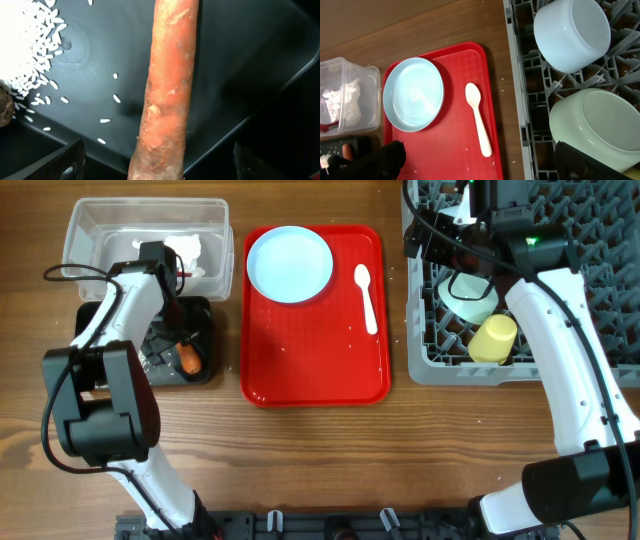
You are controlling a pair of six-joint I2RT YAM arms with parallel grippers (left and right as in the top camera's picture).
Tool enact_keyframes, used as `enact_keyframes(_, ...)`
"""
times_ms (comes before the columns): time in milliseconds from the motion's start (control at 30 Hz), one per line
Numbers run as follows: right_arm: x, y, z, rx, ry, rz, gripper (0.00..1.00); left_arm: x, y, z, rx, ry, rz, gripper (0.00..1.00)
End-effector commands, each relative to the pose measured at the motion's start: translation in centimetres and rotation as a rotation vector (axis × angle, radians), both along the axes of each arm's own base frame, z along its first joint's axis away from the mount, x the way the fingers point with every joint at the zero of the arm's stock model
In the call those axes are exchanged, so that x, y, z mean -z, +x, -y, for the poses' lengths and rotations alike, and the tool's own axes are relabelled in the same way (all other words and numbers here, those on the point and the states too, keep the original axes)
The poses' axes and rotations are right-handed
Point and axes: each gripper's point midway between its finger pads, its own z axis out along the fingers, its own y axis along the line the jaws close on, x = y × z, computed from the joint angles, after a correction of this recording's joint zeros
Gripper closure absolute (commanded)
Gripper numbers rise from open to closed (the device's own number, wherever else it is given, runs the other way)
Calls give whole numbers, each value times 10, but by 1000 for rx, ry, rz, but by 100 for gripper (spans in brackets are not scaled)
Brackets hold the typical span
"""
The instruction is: Sort waste into correct bins and load items into the dishwasher rack
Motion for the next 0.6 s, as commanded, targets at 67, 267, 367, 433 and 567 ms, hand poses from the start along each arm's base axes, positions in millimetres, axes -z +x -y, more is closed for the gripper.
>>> enact_keyframes(67,8,2,2,-10,-23,-11,2,-59,19,1,78,8,129,8)
enact_keyframes(267,8,1,-1,-19,-10,-13,2,-152,43,38,164,-19,436,5)
enact_keyframes(367,6,4,-2,-18,-6,0,1,-176,58,88,314,-38,564,3)
enact_keyframes(433,4,5,-6,-35,14,6,1,-179,64,120,414,-48,599,2)
enact_keyframes(567,-4,12,-27,-105,90,47,0,-188,67,137,471,34,640,1)
